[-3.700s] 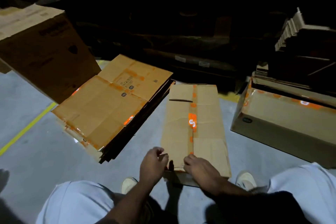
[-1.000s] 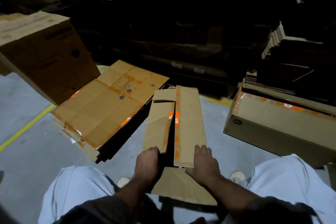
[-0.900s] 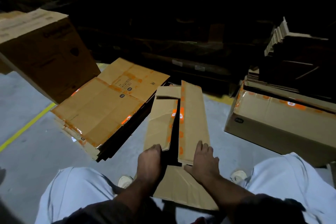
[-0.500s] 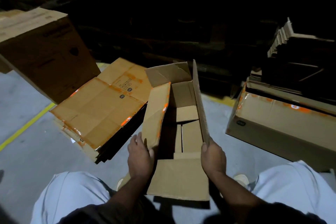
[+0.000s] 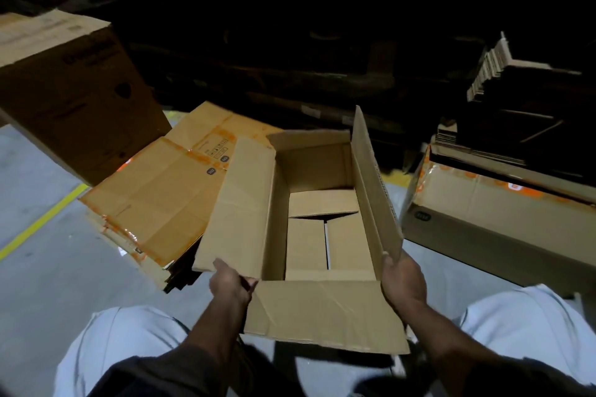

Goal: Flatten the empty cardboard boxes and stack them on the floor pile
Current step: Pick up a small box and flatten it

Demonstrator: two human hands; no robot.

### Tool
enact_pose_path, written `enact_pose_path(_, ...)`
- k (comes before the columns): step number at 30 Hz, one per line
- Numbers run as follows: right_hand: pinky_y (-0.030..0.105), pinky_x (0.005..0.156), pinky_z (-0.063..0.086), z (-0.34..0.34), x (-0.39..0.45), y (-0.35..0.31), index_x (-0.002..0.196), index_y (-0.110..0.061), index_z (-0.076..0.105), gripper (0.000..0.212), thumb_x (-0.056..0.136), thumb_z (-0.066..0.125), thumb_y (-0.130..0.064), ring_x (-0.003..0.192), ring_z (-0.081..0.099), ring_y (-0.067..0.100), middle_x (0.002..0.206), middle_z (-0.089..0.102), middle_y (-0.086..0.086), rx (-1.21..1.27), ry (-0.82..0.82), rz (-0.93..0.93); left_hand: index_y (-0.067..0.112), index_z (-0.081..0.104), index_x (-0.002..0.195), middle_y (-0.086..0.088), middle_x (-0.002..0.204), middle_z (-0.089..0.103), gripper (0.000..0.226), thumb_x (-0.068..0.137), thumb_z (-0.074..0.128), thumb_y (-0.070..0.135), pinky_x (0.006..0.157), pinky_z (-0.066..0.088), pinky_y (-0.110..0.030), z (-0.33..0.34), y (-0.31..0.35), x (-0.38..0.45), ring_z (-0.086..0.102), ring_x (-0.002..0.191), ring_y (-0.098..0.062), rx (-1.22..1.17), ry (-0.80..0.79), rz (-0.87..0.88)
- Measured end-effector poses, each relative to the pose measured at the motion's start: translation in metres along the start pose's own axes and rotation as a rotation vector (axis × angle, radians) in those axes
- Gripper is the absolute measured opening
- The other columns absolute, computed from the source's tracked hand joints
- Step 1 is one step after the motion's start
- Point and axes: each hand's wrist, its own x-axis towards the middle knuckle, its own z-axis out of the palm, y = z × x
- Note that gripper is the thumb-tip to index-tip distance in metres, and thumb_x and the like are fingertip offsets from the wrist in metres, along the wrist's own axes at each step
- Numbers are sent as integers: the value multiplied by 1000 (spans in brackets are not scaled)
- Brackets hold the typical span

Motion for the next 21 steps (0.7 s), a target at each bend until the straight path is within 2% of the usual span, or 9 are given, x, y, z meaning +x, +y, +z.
enact_pose_path(2,38,81,50,1,-4,2,119,-10,65,36,104,45,-37,96,64,36,109,69,15,33,5,55,5,37,144,-24,140,51,52,106,45,40,92,52,-59,0,4,1,55,121,-45,13,71,-12)
enact_pose_path(6,36,74,50,4,-19,-3,104,-10,69,40,103,45,-43,87,66,35,95,71,12,3,86,-2,-2,25,150,-26,151,33,71,91,65,2,107,38,-51,6,10,-18,38,133,-41,512,396,107)
enact_pose_path(9,34,69,50,2,-25,-12,98,-10,69,40,103,46,-42,82,67,34,91,72,11,-18,143,-70,6,17,156,-28,149,31,92,85,75,8,105,35,-56,2,1,-18,35,133,-43,777,498,523)
enact_pose_path(12,32,64,48,-7,-26,-19,92,-8,69,41,103,46,-41,76,66,31,86,71,11,-11,185,-102,21,30,153,-15,150,35,73,90,68,19,115,30,-59,0,-2,-19,31,142,-36,856,366,978)
enact_pose_path(15,34,64,50,-14,-31,-26,94,-6,69,41,103,47,-38,76,66,33,86,72,13,-4,246,-155,30,45,146,-2,155,36,63,88,70,23,118,31,-49,10,-5,-40,33,145,-26,1327,-55,1312)
enact_pose_path(16,36,66,52,-15,-34,-29,96,-5,71,40,103,47,-37,77,67,34,87,72,14,-4,273,-176,32,47,143,4,150,43,59,89,71,31,112,41,-42,14,-11,-47,43,138,-21,1372,-277,1245)
enact_pose_path(17,37,67,53,-18,-37,-33,101,-5,71,38,103,49,-35,78,67,35,89,73,14,-10,306,-205,35,49,141,10,144,50,56,90,69,44,105,47,-37,20,-18,-59,51,129,-13,1337,-507,1059)
enact_pose_path(19,36,68,50,-21,-45,-40,119,-8,69,30,100,55,-26,82,68,35,94,73,13,-60,354,-282,37,53,137,10,140,58,66,82,63,72,108,45,-37,31,-38,-81,57,124,-8,1119,-892,514)
enact_pose_path(21,35,75,50,-16,-52,-42,139,-17,57,45,94,61,-16,95,68,30,107,72,8,-131,296,-398,32,57,132,4,136,64,76,72,71,76,114,39,-39,40,-63,-90,58,127,-10,873,-1011,232)
